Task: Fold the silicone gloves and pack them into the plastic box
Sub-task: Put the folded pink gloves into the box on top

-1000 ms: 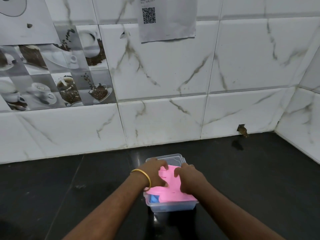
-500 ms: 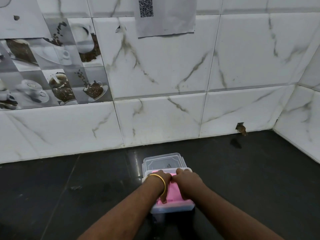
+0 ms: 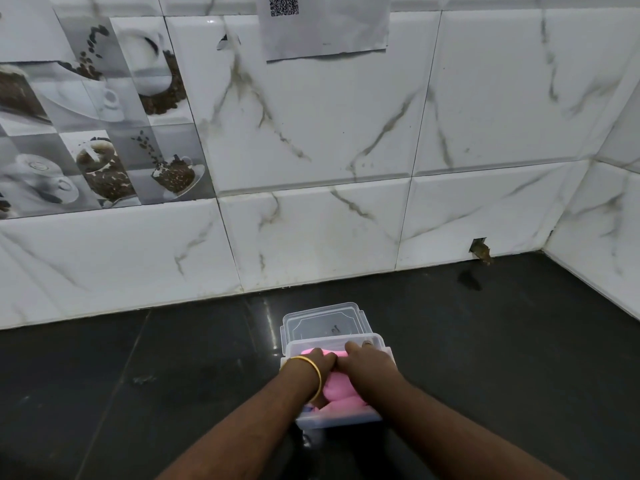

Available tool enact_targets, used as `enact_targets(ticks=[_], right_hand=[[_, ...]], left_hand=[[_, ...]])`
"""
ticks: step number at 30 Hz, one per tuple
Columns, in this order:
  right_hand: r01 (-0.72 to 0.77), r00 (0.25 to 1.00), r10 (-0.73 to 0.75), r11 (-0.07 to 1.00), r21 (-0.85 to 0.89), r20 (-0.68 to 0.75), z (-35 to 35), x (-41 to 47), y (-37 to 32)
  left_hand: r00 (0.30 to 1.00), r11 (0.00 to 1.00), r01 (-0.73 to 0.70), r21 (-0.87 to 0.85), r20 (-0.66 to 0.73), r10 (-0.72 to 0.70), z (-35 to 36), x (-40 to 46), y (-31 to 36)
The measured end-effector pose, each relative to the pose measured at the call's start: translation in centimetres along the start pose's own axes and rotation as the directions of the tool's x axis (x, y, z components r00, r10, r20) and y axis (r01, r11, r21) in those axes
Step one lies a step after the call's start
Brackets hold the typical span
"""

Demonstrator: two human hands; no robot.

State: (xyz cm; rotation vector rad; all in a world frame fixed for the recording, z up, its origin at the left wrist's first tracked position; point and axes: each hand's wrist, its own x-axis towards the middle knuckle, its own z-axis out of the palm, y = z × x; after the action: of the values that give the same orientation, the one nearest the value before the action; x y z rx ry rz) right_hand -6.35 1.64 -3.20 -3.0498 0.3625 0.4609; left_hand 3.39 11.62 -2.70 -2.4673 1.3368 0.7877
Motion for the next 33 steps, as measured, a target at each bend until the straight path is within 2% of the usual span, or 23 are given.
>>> enact_targets(ticks=[7,10,13,16,20,22,26,30,33], right_hand=[[-0.015,0.995,0.003,0.992,0.124,0.097,-1.2,-0.1,1.5],[-0.023,0.992,0.005,0.989,0.144,0.124,-2.2,0.2,1.5],[-0.010,0.991,-0.005,0.994,0.112,0.134,-2.2,0.3,0.9],[-0.019,0.987,0.004,0.996,0.091,0.163,-1.4,0.3,0.6],[-0.022,0.983,0.007,0.996,0.081,0.182,-1.3,0.7,0.7],[-0.021,0.987,0.010,0.997,0.073,0.158,-0.9,0.7,0.6],[-0.008,0.996,0.003,0.999,0.052,0.089,0.4,0.6,0.3],[-0.002,0.994,0.001,1.000,0.006,0.112,0.2,0.3,-0.1],[0.014,0.988,-0.016,1.000,0.017,0.154,-0.7,0.2,-0.2]], left_hand=[[0.993,0.993,-0.108,0.042,0.050,0.106,-3.0,-1.3,-0.3],[0.996,0.991,-0.048,0.128,-0.068,0.057,-3.9,-1.5,-0.2],[0.994,0.988,0.030,0.154,-0.111,-0.013,-3.0,-1.1,0.3],[0.989,0.995,0.086,0.040,-0.126,-0.080,-1.5,-0.3,0.3],[0.959,0.956,0.184,-0.230,-0.173,-0.226,0.4,0.4,0.6],[0.950,0.953,0.193,-0.234,-0.198,-0.241,1.2,0.6,1.0],[0.968,0.987,0.110,-0.118,-0.213,-0.133,2.1,0.8,1.0],[0.981,0.997,0.075,-0.031,-0.177,-0.080,1.4,0.5,0.5],[0.993,0.998,0.056,-0.035,-0.103,-0.060,0.4,0.3,-0.1]])
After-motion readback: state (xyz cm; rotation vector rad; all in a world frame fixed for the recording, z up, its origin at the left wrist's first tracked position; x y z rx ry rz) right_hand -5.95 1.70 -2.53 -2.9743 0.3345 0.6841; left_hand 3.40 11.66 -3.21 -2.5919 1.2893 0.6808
